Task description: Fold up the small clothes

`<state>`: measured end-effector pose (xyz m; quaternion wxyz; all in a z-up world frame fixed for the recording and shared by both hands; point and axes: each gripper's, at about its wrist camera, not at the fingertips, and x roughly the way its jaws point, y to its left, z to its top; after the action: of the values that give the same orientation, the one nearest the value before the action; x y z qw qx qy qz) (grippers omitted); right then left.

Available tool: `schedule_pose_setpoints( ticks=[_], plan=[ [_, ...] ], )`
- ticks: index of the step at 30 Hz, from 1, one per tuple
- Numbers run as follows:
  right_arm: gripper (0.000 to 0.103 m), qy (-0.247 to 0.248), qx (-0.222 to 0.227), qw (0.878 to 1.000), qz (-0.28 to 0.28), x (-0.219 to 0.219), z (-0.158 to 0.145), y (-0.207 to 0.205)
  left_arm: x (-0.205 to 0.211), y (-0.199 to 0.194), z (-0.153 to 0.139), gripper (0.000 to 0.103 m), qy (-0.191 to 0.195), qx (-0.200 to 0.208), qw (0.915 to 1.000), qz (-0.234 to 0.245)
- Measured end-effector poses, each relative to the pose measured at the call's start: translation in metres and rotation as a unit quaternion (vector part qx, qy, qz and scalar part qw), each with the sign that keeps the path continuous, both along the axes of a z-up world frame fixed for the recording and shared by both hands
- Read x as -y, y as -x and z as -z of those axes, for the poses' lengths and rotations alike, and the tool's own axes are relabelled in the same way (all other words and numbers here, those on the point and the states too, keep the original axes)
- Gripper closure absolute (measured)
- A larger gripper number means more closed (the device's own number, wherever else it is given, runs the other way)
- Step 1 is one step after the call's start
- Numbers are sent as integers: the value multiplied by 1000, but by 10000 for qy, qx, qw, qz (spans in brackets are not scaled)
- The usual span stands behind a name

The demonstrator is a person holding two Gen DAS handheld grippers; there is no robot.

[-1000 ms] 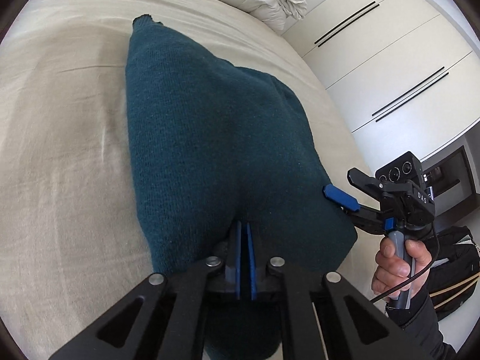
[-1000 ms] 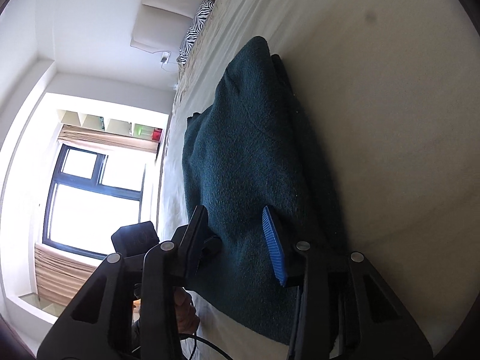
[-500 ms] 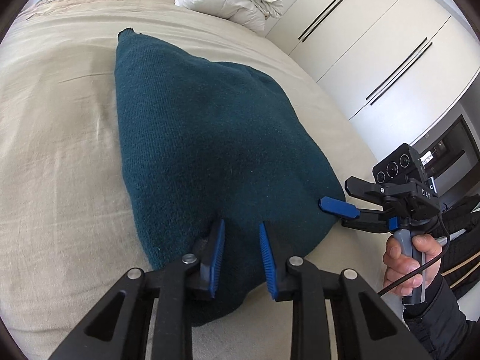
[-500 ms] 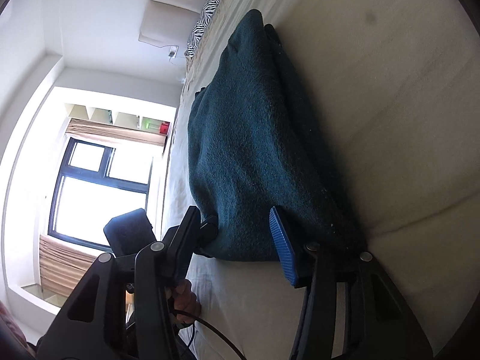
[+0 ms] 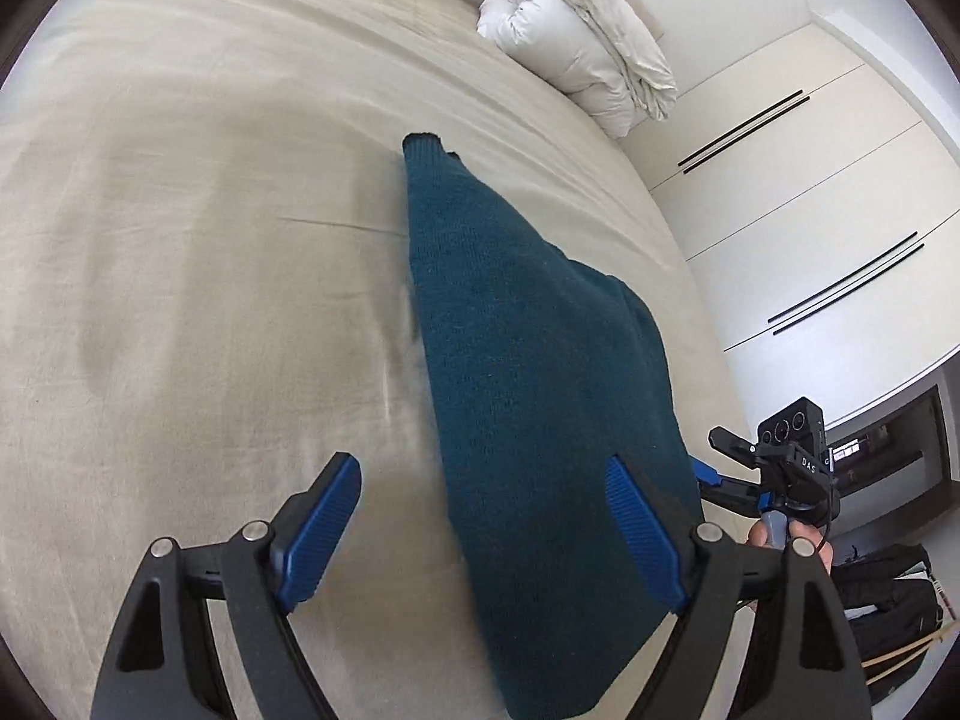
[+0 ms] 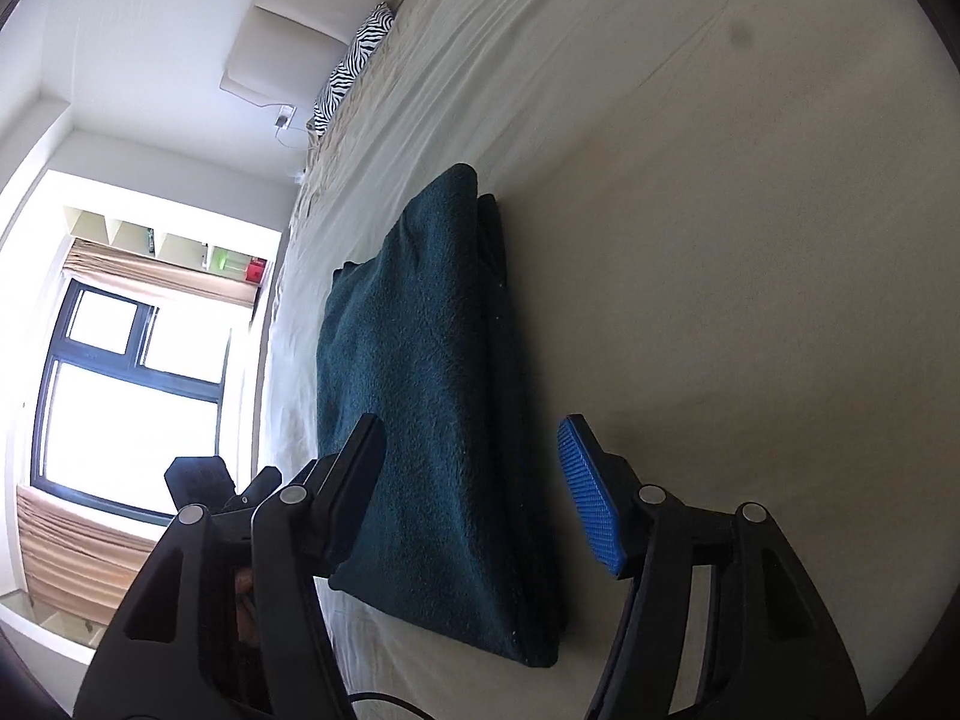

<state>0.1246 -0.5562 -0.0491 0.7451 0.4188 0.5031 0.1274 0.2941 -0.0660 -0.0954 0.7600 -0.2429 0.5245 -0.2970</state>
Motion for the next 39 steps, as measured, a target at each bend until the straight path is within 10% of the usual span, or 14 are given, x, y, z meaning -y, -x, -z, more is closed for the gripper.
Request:
schedule_pose_setpoints(
  ticks=[13,21,27,39],
  plan=[
    [45,-72,-237,9959,-866,-40,37,-84,70,-35,10,26,-441,-170,9974,542],
    [80,584,-178,9956,-704,-64,19,-83,83,-30,-5,59,-911,31,9930,752],
    [82,1235,96,9892,-781,-108,-37,-66,44,4,-42,61,-740,190,9953,602],
    [82,816,860,9825,-1434,-238,-104,57,-98,150,-104,60,-817,696,9933,440]
  ],
)
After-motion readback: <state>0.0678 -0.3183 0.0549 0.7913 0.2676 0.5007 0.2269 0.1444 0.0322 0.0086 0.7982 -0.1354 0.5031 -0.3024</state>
